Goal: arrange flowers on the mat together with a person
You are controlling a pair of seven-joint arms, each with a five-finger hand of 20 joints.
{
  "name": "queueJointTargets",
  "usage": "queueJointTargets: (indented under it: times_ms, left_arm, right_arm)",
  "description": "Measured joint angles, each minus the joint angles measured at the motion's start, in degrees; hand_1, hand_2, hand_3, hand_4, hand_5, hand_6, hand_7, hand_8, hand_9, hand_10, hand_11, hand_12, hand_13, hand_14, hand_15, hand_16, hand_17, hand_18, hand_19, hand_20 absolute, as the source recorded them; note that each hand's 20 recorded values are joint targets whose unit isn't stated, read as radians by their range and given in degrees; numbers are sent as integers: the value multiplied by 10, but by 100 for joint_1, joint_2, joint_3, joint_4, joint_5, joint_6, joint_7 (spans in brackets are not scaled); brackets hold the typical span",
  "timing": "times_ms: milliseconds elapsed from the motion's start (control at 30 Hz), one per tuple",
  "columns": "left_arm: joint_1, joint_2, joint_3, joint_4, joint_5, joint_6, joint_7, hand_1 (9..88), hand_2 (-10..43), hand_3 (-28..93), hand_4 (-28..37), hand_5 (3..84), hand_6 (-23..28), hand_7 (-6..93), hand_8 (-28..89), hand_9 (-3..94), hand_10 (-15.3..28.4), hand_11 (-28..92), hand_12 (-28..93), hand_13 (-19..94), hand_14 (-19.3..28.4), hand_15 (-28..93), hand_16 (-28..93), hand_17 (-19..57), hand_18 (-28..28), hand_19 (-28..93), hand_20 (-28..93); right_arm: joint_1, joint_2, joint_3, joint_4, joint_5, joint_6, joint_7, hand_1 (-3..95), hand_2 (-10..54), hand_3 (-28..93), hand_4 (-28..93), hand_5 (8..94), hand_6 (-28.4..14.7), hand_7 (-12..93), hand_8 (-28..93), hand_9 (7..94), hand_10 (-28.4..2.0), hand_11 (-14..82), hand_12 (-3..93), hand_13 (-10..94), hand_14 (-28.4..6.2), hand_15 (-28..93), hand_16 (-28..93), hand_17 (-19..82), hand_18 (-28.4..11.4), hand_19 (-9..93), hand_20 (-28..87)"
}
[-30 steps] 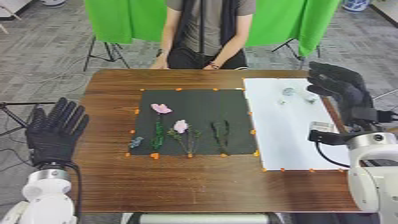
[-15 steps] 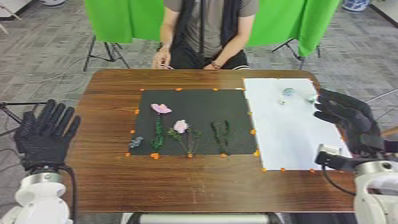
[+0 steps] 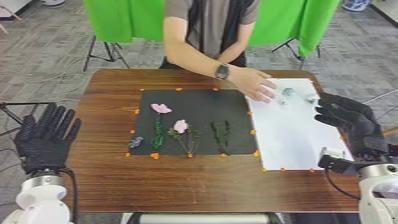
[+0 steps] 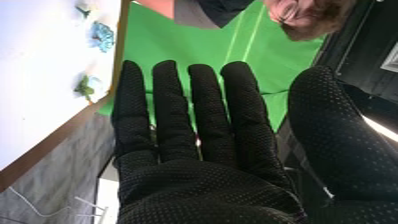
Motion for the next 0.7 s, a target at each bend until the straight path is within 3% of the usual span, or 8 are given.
queueJointTargets:
  times_ms: [333, 533, 700]
  left_arm:
    - [8, 3, 28, -34, 0, 0, 2, 243, 158, 738, -283, 441, 87, 90, -93, 364, 127, 165, 48, 292, 133, 244, -75, -47, 151, 392, 74]
    - [-100, 14, 198, -12, 26, -12, -49, 244, 159, 737, -283, 442, 87, 91, -93, 366, 128, 165, 47, 293, 135, 246, -75, -49, 153, 394, 75]
    - [-126, 20, 210, -12, 60, -41, -122, 244, 159, 737, -283, 443, 87, 91, -94, 367, 128, 165, 46, 293, 135, 247, -75, -49, 154, 394, 75]
  right_arm:
    - [-130, -113, 125, -37, 80, -217, -22, 285, 78, 823, -267, 469, -27, 142, -121, 484, -120, 74, 109, 419, -123, 135, 141, 189, -162, 413, 172]
    - [23, 182, -588, 2, 75, 431, 170, 286, 80, 820, -267, 468, -28, 140, -121, 484, -120, 73, 108, 418, -124, 134, 141, 189, -163, 413, 171]
    - [424, 249, -930, 82, -26, 242, 292, 285, 81, 820, -266, 467, -28, 141, -121, 483, -120, 75, 109, 418, -124, 135, 141, 189, -163, 411, 170]
